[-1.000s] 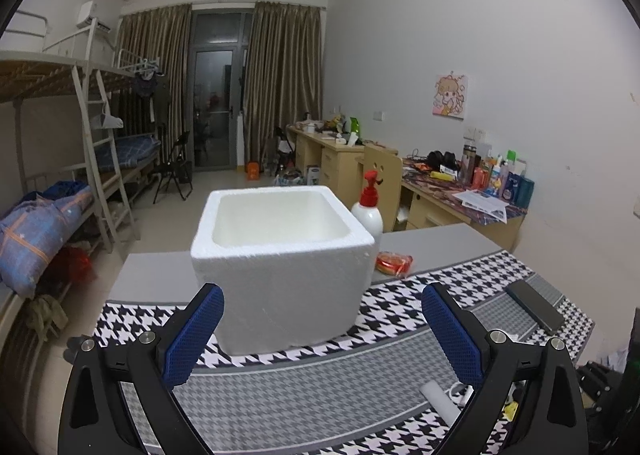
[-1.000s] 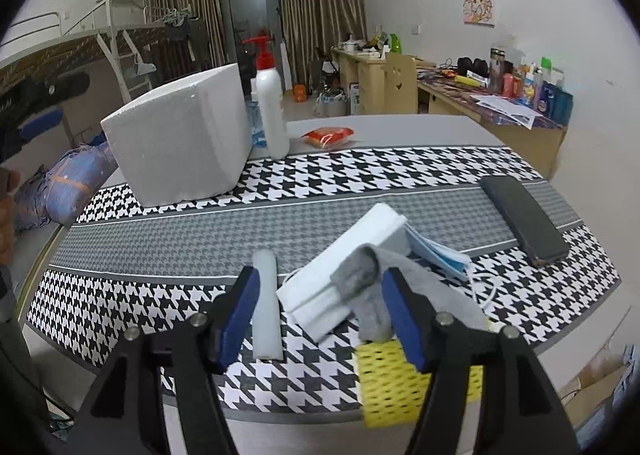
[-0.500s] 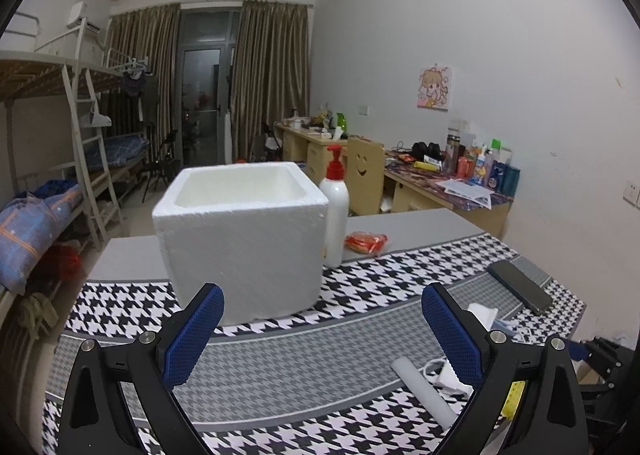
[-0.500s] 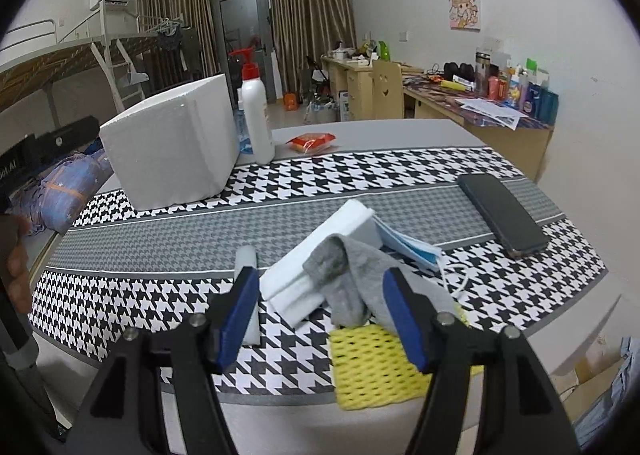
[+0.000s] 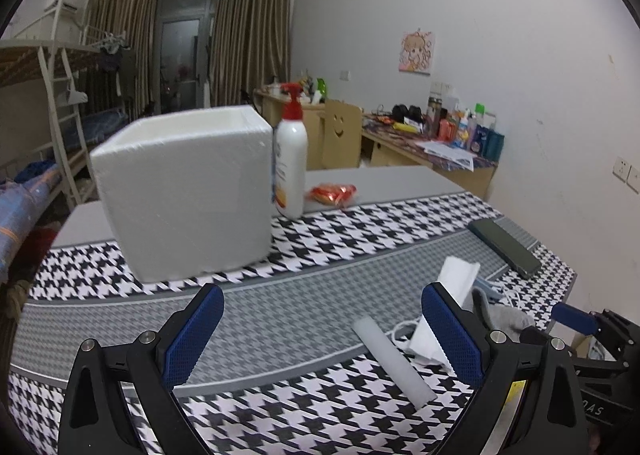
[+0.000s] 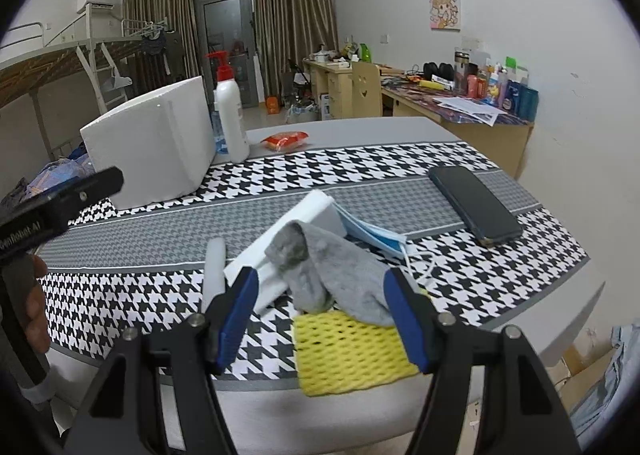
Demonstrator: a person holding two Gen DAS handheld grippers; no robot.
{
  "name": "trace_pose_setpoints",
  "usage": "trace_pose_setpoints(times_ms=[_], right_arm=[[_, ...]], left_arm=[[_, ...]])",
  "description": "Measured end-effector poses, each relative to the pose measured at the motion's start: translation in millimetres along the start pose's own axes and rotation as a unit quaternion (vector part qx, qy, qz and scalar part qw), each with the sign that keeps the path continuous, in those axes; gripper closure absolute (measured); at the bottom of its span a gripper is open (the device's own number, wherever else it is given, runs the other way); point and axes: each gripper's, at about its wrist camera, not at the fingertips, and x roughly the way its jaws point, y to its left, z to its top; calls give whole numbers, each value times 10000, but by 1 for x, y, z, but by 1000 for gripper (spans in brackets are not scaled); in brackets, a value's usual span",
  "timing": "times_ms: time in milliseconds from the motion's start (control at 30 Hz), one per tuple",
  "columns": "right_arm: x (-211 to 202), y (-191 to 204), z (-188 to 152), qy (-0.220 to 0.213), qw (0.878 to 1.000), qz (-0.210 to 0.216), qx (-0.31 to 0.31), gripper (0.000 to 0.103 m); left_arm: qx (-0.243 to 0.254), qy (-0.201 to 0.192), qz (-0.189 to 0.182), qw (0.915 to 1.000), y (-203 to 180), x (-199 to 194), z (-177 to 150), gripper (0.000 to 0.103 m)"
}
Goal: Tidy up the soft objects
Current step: 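Move the right gripper to the yellow mesh pad while the left gripper grasps the white tube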
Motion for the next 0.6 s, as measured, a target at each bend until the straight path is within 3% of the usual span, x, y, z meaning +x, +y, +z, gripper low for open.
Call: trace_pose_setpoints(times_ms=[600], right_arm=[[-4, -27, -16, 100, 9994, -226, 222, 33]], left_arm=[[226, 831, -112, 9962, -33, 44, -34, 6]])
